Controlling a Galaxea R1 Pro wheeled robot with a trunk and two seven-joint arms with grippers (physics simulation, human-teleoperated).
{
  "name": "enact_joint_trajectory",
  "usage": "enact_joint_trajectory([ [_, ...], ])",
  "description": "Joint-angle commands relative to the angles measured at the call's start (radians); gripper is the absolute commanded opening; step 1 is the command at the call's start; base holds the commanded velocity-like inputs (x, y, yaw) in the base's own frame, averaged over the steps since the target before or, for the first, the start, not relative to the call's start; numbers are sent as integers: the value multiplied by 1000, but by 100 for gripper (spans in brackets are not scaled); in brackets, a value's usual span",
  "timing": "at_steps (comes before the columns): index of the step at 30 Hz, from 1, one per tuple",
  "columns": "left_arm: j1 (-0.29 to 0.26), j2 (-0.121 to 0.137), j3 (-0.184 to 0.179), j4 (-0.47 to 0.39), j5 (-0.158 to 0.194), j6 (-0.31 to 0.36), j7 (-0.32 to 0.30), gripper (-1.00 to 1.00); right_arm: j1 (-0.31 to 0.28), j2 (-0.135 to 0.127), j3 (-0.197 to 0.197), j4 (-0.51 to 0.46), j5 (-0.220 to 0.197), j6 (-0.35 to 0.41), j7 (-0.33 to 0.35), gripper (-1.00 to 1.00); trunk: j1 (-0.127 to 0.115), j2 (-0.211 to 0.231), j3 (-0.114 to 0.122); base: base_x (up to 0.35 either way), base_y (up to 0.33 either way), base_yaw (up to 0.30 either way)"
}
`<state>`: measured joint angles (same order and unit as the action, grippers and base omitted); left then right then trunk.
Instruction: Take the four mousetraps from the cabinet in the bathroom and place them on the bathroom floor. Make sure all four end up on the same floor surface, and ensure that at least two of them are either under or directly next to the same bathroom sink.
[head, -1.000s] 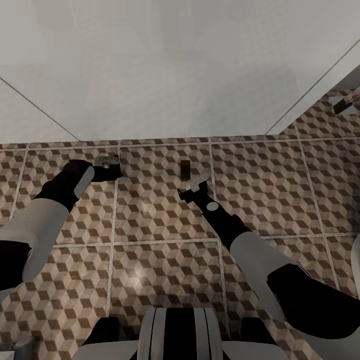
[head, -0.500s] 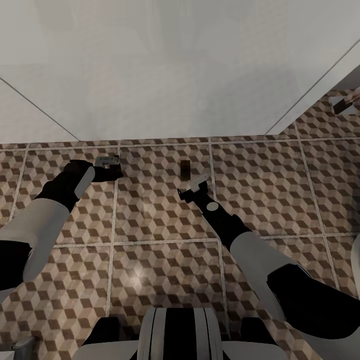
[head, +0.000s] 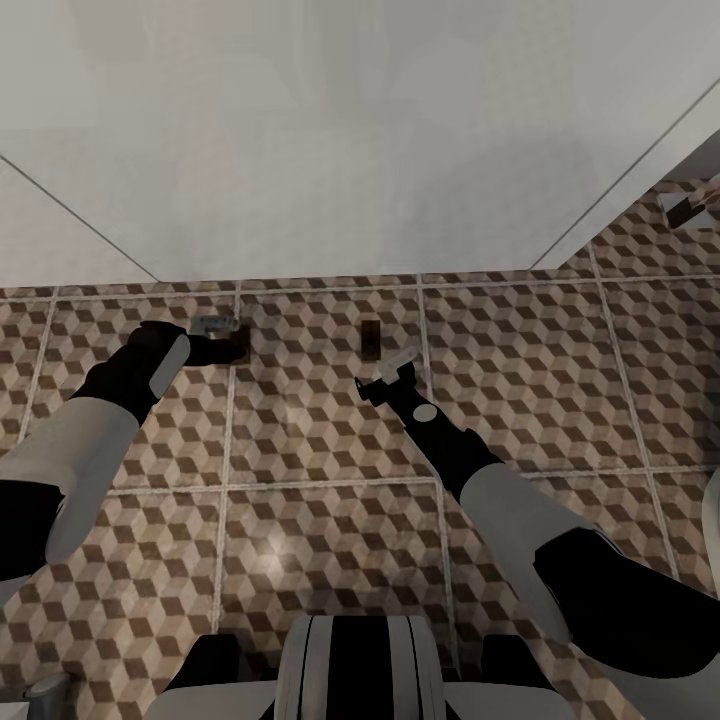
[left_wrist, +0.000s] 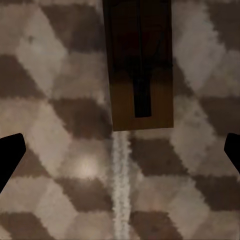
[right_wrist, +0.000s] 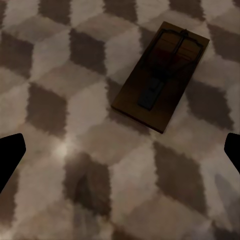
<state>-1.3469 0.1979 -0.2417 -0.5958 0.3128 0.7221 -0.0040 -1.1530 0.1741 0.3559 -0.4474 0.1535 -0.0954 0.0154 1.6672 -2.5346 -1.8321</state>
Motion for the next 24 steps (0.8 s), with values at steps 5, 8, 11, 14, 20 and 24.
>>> enact_joint_trajectory([
  [5, 0, 1, -5, 1, 2, 3, -1, 100, -1, 0, -2, 2, 9, -3, 1, 100, 0, 0, 0, 0, 0, 0],
  [8, 0, 1, -5, 3, 2, 3, -1, 100, -1, 0, -2, 3, 9, -2, 1, 100, 0, 0, 0, 0, 0, 0],
  [11, 0, 1, -5, 3, 2, 3, -1, 100, -1, 0, -2, 3, 9, -3, 1, 100, 0, 0, 0, 0, 0, 0],
  [14, 0, 1, -5, 3, 2, 3, -1, 100, -1, 0, -3, 4, 9, -3, 1, 100, 0, 0, 0, 0, 0, 0],
  [20, 0, 3, -6, -5, 2, 2, -5, 100, -1, 0, -3, 4, 9, -2, 1, 100, 0, 0, 0, 0, 0, 0],
  [24, 0, 10, -7, -31, 3, 1, -8, 100, -1, 0, -3, 4, 9, -2, 1, 100, 0, 0, 0, 0, 0, 0],
])
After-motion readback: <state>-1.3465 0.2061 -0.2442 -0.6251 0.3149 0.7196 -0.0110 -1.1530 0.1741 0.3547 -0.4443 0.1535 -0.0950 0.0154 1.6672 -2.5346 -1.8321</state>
